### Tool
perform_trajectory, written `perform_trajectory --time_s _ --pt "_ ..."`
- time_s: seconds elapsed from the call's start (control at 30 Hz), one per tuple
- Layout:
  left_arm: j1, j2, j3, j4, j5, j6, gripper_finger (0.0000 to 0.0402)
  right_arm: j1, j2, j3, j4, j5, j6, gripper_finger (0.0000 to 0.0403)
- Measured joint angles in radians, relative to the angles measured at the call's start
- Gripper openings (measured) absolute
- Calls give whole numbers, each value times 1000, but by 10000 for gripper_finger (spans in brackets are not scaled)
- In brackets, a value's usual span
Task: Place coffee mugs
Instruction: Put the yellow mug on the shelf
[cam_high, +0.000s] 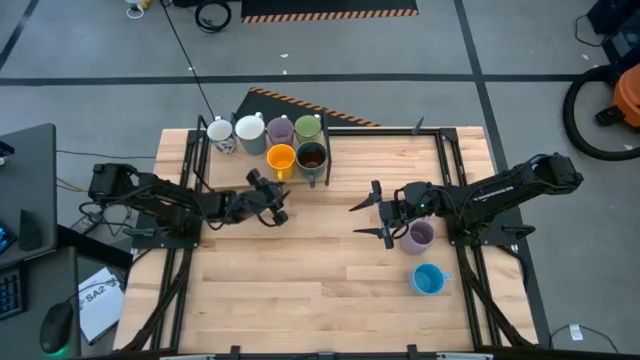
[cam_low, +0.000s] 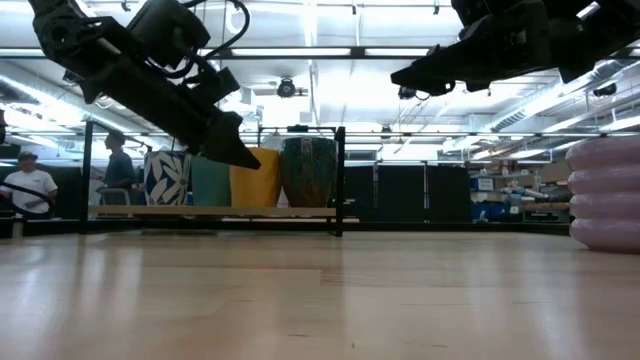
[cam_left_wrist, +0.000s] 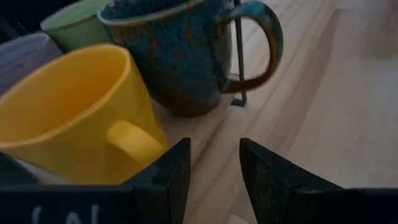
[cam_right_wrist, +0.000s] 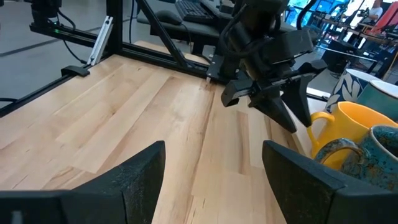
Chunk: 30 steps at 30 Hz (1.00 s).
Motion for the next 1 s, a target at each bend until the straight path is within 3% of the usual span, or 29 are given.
perform_trajectory --time_s 0.17,0.3,0.53,1.0 --pt "0 0 0 12 2 25 144 0 0 0 0 0 -4 274" --pt "-17 -11 0 -7 72 -4 144 0 0 0 -1 0 -4 274" --pt "0 -37 0 -191 -7 -145 144 0 0 0 -8 -1 10 274" --pt "41 -28 -1 -94 8 -99 144 0 0 0 -2 -1 0 274"
